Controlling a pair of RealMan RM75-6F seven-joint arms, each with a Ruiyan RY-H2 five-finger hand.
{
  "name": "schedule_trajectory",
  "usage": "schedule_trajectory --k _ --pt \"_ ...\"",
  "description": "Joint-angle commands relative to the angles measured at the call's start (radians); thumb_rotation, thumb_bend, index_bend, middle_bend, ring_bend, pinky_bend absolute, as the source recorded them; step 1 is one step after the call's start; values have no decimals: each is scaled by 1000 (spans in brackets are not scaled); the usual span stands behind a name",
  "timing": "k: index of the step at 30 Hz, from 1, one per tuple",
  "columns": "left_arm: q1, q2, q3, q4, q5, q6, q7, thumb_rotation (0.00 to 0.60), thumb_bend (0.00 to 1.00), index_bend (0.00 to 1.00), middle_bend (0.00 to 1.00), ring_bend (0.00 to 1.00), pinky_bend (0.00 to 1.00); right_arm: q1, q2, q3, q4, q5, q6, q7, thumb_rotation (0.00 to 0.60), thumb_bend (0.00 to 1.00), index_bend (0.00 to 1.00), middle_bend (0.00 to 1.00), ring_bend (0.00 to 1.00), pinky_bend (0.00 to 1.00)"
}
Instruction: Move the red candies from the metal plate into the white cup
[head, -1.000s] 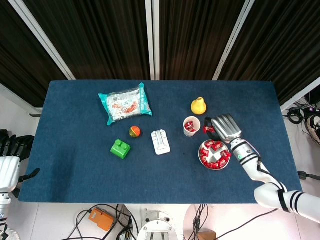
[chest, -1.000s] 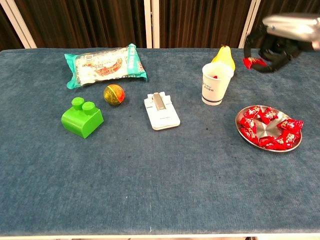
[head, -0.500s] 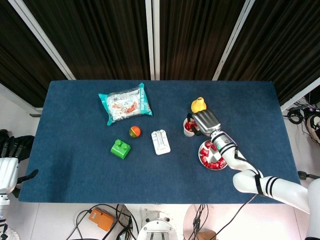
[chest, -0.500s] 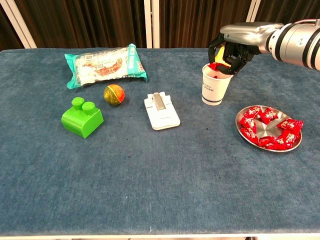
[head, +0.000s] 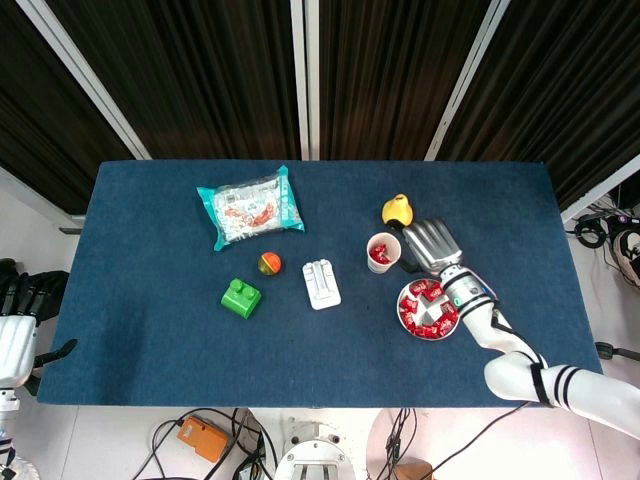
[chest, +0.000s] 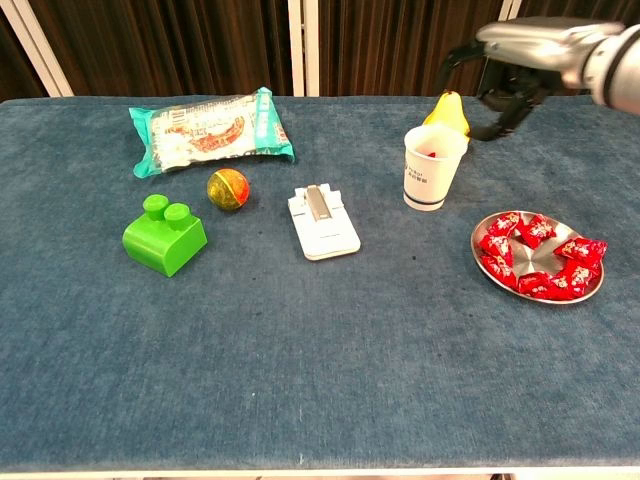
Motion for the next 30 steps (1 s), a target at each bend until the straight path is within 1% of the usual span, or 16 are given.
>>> schedule_trajectory --k 1,3,6,10,14,18,24,26,30 --pt "-3 -3 -3 0 2 -1 -1 600 0 137 144 37 0 -72 78 -66 -77 -100 56 53 600 276 454 937 1000 1000" --pt "-6 -6 -4 0 8 1 0 600 0 137 144 37 0 -94 94 -103 -93 -131 58 53 600 275 472 938 1000 1000" --pt "-9 -7 -4 1 11 -2 1 600 0 137 144 37 0 -111 86 -138 -85 -135 39 48 600 292 475 938 1000 1000" --pt "-10 -7 -3 -3 16 0 5 600 0 137 144 37 0 -119 39 -160 -37 -108 -5 48 600 323 481 938 1000 1000" --pt "-11 -6 -3 -5 17 0 10 600 0 137 144 37 0 -119 -25 -164 26 -87 -34 45 600 358 482 938 1000 1000" --pt "-13 -7 -4 -8 17 -2 12 600 0 137 144 37 0 -108 -66 -156 61 -77 -59 46 600 448 483 938 1000 1000" --pt "-10 -8 -2 -5 14 -1 10 600 0 137 144 37 0 -95 -96 -150 89 -66 -86 27 600 460 498 938 1000 1000" --pt "-9 -9 -1 -2 12 -1 9 600 0 137 144 37 0 -94 -100 -150 91 -64 -89 21 600 477 514 938 1000 1000" --pt "-8 -12 -1 3 11 -1 4 600 0 137 144 37 0 -94 -103 -151 94 -58 -94 5 600 582 607 939 1000 1000"
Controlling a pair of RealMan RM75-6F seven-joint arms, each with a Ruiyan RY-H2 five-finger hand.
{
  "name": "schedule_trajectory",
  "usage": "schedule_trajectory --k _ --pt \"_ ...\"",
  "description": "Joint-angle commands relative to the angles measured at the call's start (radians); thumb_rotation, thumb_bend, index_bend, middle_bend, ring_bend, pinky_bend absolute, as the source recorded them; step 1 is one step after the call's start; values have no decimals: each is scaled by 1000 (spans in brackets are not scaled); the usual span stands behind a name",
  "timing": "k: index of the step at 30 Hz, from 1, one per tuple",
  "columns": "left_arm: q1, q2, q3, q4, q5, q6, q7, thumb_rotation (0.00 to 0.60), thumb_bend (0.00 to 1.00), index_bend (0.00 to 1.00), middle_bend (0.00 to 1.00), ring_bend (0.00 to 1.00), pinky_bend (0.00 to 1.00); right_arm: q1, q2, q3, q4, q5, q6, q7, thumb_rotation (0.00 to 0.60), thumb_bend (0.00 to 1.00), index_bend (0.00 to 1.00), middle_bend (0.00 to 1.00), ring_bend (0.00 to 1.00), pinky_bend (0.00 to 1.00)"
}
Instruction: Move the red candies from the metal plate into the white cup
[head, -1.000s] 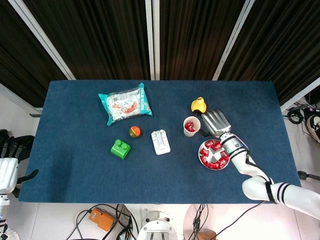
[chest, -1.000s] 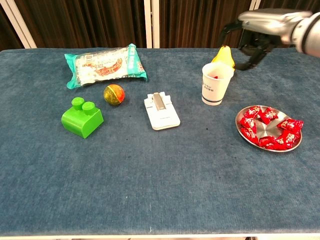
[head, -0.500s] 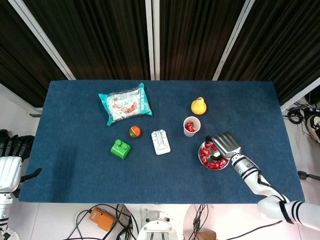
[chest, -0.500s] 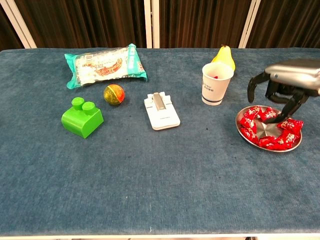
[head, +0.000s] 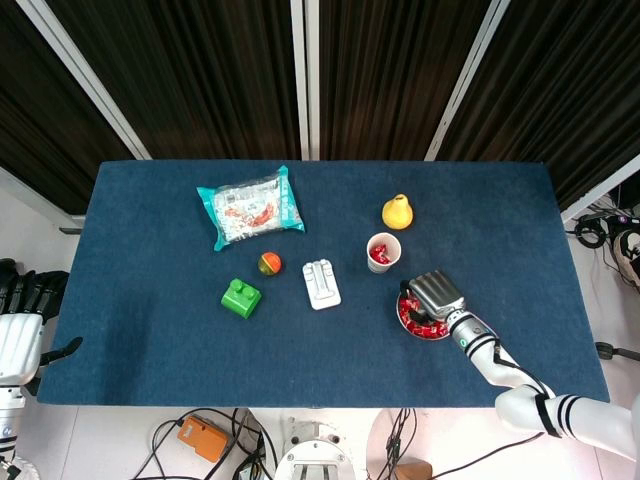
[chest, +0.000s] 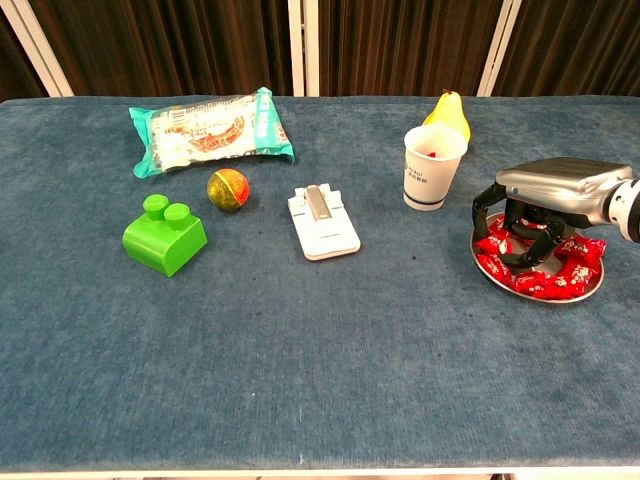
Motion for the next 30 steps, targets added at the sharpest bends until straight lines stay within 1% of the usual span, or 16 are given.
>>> schedule_trajectory --k 1,4,6,10,13,15,19,23,26,30 --pt "1 -1 0 2 0 1 -2 600 0 137 144 37 0 -1 -1 1 0 3 3 -9 600 594 624 940 1000 1000" --pt "2 -1 0 5 0 4 -6 600 0 137 144 37 0 -7 11 9 -15 -3 23 -3 600 598 644 941 1000 1000" --pt "3 -1 0 6 0 4 -6 600 0 137 144 37 0 -12 32 25 -37 -14 47 13 600 598 645 941 1000 1000" --pt "1 1 -2 3 2 5 -4 600 0 137 144 37 0 -6 78 77 -83 -33 90 49 600 598 645 941 1000 1000" --pt "0 3 -3 -1 4 6 -1 600 0 137 144 37 0 16 98 134 -105 -28 106 73 600 598 643 941 1000 1000" --pt "-1 5 -3 -5 4 5 3 600 0 137 144 37 0 40 102 171 -110 -6 97 77 600 598 641 941 1000 1000" --pt "0 6 -3 -9 -2 2 7 600 0 137 144 37 0 93 83 217 -92 51 60 43 600 596 623 941 1000 1000" --pt "2 6 -1 -11 -6 0 9 600 0 137 144 37 0 146 36 225 -46 119 15 -25 600 595 606 941 1000 1000" --pt "6 5 0 -8 -9 1 6 600 0 137 144 37 0 166 9 213 -17 154 3 -71 600 595 588 941 1000 1000" --pt "10 3 2 0 -15 0 0 600 0 137 144 37 0 171 -11 199 8 179 0 -90 600 594 562 941 1000 1000"
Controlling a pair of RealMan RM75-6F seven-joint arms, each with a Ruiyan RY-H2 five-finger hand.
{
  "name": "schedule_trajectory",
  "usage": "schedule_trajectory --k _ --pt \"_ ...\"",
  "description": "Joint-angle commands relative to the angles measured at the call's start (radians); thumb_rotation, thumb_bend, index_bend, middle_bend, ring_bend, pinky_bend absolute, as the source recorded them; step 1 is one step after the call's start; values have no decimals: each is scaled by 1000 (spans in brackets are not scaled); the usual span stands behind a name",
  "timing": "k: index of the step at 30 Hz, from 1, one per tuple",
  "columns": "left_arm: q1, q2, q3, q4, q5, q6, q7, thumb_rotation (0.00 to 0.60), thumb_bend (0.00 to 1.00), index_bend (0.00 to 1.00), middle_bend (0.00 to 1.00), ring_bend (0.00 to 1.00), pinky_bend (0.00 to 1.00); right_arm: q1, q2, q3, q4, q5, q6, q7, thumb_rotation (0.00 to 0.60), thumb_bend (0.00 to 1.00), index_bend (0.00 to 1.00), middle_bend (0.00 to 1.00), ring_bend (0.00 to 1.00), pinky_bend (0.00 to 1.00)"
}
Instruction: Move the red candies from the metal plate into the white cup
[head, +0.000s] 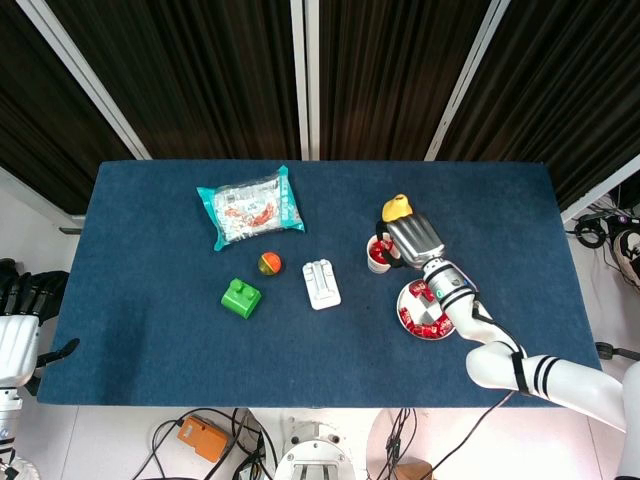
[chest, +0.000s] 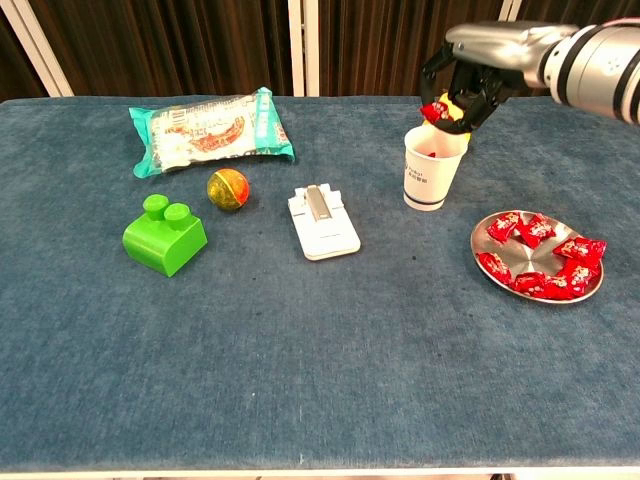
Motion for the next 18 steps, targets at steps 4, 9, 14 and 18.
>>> schedule_trajectory --k 4,9,14,18 --pt "-1 -2 -1 3 1 -1 -3 600 0 137 144 37 0 9 -20 -18 24 19 -3 -20 600 551 488 941 1000 1000" --pt "-4 -3 -1 0 8 -1 3 600 0 137 144 37 0 5 -11 -28 14 18 8 -25 600 433 372 941 1000 1000" --pt "-4 -4 -1 1 9 1 0 600 0 137 144 37 0 -40 27 -32 -38 -25 84 14 600 360 347 941 1000 1000" --pt "-1 -7 5 11 11 -2 -3 600 0 137 144 37 0 -128 110 -77 -122 -103 167 82 600 354 424 941 1000 1000"
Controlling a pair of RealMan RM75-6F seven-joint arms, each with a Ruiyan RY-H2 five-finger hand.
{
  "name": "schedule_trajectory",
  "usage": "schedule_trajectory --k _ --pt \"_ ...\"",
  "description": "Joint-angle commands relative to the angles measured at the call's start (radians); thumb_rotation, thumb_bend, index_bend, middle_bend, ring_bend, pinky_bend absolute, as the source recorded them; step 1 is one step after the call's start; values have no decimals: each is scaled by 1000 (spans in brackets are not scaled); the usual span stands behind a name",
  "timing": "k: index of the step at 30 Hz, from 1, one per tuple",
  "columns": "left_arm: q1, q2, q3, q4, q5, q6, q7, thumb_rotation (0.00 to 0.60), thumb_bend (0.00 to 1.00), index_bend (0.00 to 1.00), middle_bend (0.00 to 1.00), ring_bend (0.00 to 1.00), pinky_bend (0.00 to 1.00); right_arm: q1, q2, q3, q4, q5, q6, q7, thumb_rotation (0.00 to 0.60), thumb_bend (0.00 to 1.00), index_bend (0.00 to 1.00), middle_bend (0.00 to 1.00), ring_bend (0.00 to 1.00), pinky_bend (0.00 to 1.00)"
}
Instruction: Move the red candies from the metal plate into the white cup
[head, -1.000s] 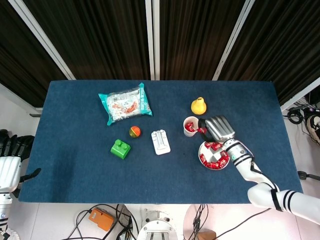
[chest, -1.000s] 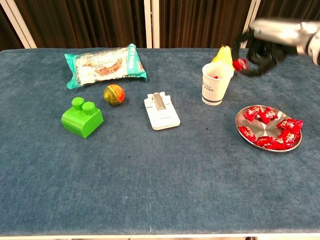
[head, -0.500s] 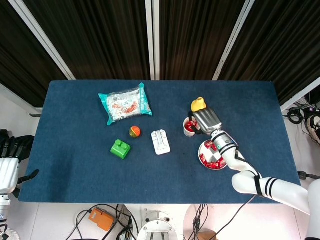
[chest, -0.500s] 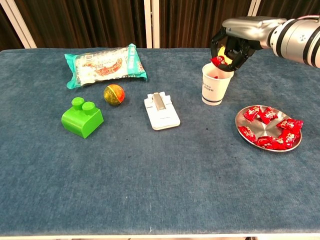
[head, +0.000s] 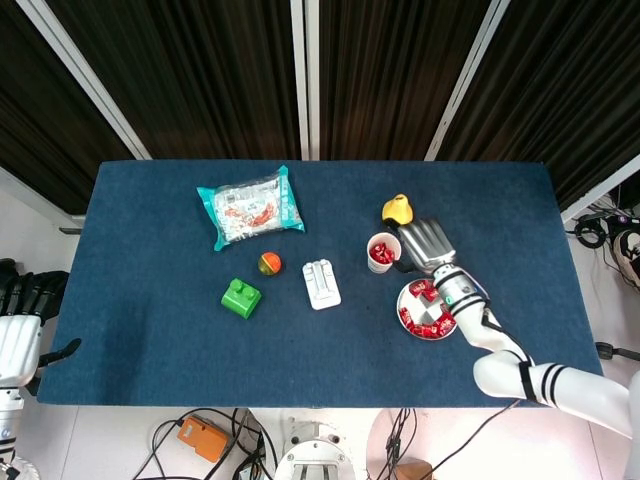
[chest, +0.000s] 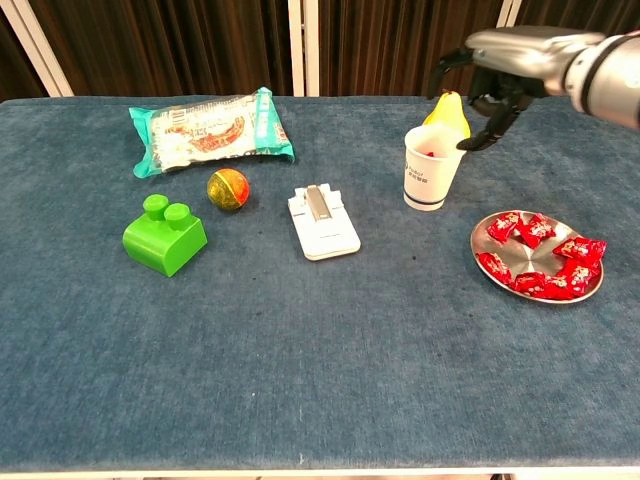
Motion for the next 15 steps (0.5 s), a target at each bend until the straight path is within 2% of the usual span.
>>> schedule_trajectory --k 1,4,9,15 --pt "0 -2 3 6 0 -5 3 600 0 137 144 37 0 -86 85 -51 -77 -73 72 58 600 354 441 941 1000 1000" --pt "-3 -9 0 12 4 -3 -5 600 0 137 144 37 0 -134 135 -109 -93 -98 76 55 600 356 460 941 1000 1000" --pt "-8 -15 -2 18 9 -3 -9 600 0 137 144 37 0 -169 137 -161 -51 -107 47 65 600 372 498 941 1000 1000" --pt "-9 -13 -2 9 16 1 0 600 0 137 144 37 0 -165 72 -173 44 -127 6 71 600 412 518 941 1000 1000"
